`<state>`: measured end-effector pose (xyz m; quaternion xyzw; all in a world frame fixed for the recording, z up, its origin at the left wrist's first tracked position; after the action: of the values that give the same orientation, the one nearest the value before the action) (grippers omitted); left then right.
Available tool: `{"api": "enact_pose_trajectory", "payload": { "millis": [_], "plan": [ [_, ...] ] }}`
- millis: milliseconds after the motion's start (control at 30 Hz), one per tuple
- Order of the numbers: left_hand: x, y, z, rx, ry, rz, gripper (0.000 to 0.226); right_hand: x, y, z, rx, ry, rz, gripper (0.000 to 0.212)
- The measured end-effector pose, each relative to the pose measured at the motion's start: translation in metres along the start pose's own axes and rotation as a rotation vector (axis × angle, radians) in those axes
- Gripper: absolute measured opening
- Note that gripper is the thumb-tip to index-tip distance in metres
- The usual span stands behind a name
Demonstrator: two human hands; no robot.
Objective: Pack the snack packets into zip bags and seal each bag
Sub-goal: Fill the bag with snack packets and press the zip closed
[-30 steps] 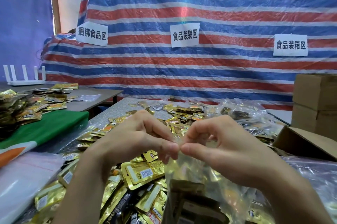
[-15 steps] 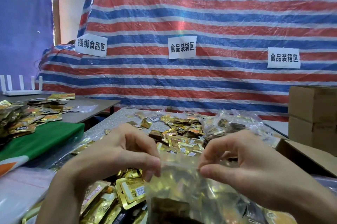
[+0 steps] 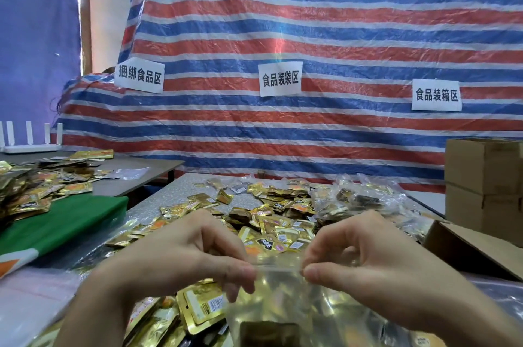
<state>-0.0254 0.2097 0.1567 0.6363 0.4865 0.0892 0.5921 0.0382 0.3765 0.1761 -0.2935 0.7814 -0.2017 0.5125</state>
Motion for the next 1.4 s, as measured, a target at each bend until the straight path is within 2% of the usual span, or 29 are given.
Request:
{"api": "enact_pose_trajectory", "payload": {
  "millis": [267,433,567,867,1000,1100,1233,1400],
  "plan": [
    [-0.006,-0.006,0.004,-0.004,0.008,0.004,0.016,-0.010,0.017,0.001,0.070,-0.061,-0.105,0.001],
    [-0.009,-0.012,0.004,-0.007,0.018,-0.025,0.018,-0.019,0.026,0.001,0.073,-0.076,-0.132,0.007],
    [-0.014,-0.015,0.005,-0.018,0.049,-0.016,0.017,-0.032,0.033,0.004,0.075,-0.027,-0.129,0.026],
    [-0.013,-0.007,0.006,0.021,0.074,-0.057,0.014,-0.048,0.032,0.008,0.031,0.073,-0.136,0.031],
    [-0.013,-0.002,0.008,0.050,0.064,-0.050,0.026,-0.059,0.037,0.010,0.033,0.150,-0.120,0.037],
    [-0.015,-0.001,0.009,0.059,0.065,-0.049,0.027,-0.059,0.034,0.012,-0.018,0.133,-0.132,0.034],
    [-0.015,-0.002,0.009,0.062,0.072,-0.062,0.032,-0.056,0.031,0.014,-0.059,0.029,-0.233,0.024],
    [-0.015,-0.001,0.010,0.060,0.062,-0.065,0.040,-0.053,0.038,0.016,0.017,-0.049,-0.286,0.021]
  ]
}}
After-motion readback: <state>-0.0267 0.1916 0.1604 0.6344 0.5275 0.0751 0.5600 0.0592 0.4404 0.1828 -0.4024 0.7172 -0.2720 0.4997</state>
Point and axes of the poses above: each hand's wrist, its own z-axis away from the middle knuckle, its own x-axis out of the palm, y = z × x, the point moved 7 cm from there along -z, towards the middle knuckle, and after that the axes turned 14 degrees about y, right-handed, at the moved point
